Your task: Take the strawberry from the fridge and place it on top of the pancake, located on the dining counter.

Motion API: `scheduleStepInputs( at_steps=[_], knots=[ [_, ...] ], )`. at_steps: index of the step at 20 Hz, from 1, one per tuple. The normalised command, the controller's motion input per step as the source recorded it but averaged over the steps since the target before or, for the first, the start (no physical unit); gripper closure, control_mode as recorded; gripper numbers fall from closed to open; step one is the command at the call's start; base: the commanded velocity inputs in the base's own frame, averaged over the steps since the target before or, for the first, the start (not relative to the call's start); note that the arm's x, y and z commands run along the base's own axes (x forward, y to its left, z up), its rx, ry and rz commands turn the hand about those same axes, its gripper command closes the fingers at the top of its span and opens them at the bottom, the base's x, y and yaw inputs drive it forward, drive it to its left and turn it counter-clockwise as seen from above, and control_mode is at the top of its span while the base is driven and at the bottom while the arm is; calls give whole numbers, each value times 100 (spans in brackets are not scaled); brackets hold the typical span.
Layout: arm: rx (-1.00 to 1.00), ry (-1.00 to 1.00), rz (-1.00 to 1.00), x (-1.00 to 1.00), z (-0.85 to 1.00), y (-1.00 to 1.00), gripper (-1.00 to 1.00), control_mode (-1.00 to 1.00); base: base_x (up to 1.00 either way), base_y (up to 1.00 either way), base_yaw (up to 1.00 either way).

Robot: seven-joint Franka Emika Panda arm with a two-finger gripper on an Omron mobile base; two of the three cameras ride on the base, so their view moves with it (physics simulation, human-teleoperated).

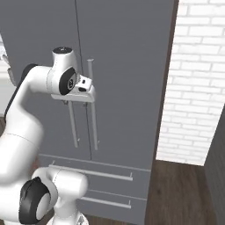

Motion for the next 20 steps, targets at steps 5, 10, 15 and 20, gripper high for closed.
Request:
scheduleStepInputs(
  at_steps=[5, 10, 15, 20],
  knots=[
    [0, 0, 0, 0, 0, 0, -100, 100, -67, 0, 0],
    [0, 0, 0, 0, 0, 0, -100, 100, -59, 0, 0],
    [0, 0, 0, 0, 0, 0, -100, 100, -19, 0, -1],
    [0, -9, 0, 32, -2, -9, -100, -100, 0, 0, 0]
  ],
)
